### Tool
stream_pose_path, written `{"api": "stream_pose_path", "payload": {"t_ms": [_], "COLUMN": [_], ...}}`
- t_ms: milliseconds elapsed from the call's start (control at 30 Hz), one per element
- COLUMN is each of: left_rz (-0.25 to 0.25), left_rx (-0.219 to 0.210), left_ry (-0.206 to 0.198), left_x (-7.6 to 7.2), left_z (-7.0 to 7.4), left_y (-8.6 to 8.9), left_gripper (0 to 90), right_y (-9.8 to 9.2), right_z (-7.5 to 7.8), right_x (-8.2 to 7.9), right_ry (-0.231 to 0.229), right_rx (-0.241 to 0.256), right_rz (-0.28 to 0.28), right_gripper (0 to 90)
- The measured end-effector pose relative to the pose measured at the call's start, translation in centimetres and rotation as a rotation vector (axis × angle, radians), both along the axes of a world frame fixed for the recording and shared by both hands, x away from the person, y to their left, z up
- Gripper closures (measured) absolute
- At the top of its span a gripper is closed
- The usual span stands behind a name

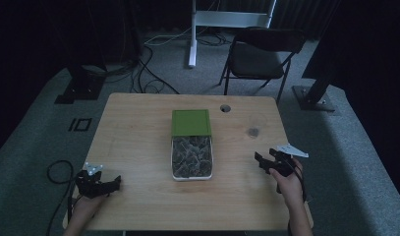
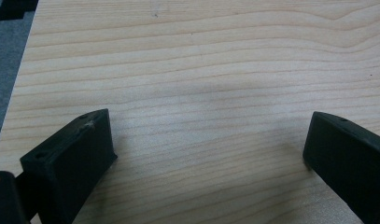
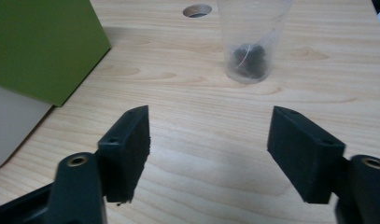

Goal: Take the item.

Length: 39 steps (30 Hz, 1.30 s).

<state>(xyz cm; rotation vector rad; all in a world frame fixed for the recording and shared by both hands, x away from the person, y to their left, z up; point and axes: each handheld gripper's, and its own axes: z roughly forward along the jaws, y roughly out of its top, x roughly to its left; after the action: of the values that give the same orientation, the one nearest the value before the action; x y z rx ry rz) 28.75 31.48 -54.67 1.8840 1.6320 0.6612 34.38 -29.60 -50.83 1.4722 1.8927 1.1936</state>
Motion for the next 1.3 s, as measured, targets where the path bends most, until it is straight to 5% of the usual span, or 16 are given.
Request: {"api": "stream_pose_path", "payload": {"t_ms": [1300], "left_rz": [-0.001], "left_rx": [0.002], "left_ry": [0.002], "left_x": [0.0], "left_z": [0.0], "left_y": [0.0], "left_gripper": [2.3], "right_y": [0.3], "right_z": [-4.0], "right_x": [-4.4], "right_ry": [0.1], "right_rx": [-0.094], "right_rz": [-0.014], "right_gripper": [19.5]}}
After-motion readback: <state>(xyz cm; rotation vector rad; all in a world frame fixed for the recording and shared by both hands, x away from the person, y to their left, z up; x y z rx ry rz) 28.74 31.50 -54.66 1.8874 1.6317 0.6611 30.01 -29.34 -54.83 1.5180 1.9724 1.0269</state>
